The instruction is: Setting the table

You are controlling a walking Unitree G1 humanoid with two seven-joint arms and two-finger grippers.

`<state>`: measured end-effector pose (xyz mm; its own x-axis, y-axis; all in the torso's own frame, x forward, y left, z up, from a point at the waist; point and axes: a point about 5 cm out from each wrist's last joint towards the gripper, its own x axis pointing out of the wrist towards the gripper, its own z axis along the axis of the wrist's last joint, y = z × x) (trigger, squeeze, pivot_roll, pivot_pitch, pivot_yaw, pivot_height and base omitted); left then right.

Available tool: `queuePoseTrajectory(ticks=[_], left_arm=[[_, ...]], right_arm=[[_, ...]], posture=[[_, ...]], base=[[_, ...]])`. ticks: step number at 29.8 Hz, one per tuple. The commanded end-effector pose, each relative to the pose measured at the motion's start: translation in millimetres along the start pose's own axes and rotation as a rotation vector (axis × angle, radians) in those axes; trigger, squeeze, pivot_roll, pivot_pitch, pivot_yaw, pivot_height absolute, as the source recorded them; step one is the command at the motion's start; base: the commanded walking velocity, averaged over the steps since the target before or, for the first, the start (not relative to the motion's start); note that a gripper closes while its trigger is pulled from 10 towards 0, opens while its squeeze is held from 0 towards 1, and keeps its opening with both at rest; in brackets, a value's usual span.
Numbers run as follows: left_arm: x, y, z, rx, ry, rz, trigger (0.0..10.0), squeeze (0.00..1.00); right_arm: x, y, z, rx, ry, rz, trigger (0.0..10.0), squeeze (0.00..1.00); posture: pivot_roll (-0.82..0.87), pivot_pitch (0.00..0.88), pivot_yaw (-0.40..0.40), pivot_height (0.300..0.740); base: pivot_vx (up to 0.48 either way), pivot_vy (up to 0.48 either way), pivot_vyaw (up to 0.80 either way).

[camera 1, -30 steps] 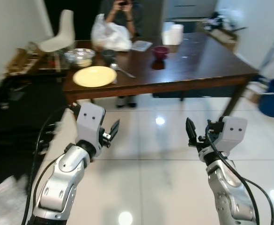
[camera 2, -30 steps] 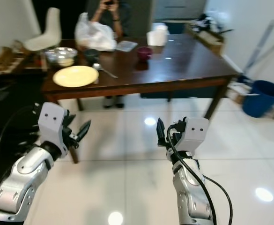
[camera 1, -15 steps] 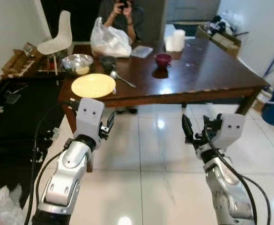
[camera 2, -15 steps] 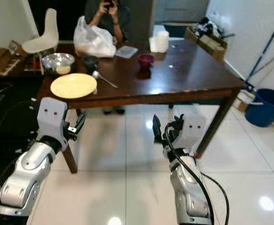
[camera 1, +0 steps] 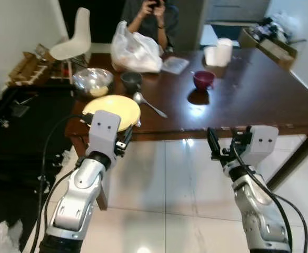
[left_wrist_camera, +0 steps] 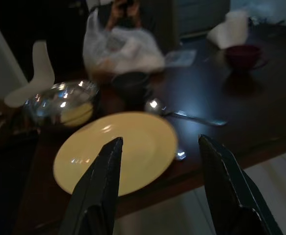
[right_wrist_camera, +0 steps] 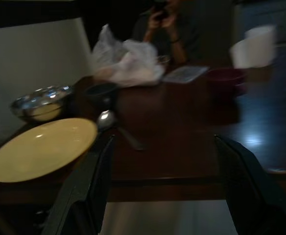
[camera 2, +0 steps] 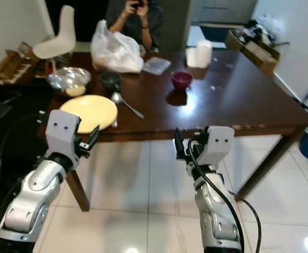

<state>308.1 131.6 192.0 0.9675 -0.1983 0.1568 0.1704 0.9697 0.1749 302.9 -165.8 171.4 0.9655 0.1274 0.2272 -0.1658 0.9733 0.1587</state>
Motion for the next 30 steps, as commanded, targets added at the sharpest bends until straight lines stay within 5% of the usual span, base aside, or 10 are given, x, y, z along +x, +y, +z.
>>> queuePoseTrajectory(ticks=[1,13,23,30], left_arm=[[-0.8,2.2,-9,-0.009,0.038,0.013,10.0,0.0],[-1.8,13.9,-17,-0.027,0.066,0.055,10.0,0.0],[-4.8,10.4,-18,-0.015,0.057,0.039,10.0,0.0],[-4.9,9.9,-19,-0.013,0.061,0.033,10.0,0.0]], right_arm=[[-3.4,5.2,-7,0.021,0.044,0.049,10.0,0.0],[-9.4,35.3,-18,0.007,0.118,0.276,10.0,0.0],[-2.7,13.0,-11,-0.001,0.082,0.129,10.0,0.0],[-4.0,12.8,-11,0.003,0.087,0.141,10.0,0.0]], posture=[[0.0,0.0,0.093,0.74],[0.01,0.0,0.092,0.74],[0.0,0.0,0.087,0.74],[0.0,0.0,0.089,0.74]], base=[[0.48,0.0,0.0],[0.48,0.0,0.0],[0.48,0.0,0.0],[0.48,0.0,0.0]])
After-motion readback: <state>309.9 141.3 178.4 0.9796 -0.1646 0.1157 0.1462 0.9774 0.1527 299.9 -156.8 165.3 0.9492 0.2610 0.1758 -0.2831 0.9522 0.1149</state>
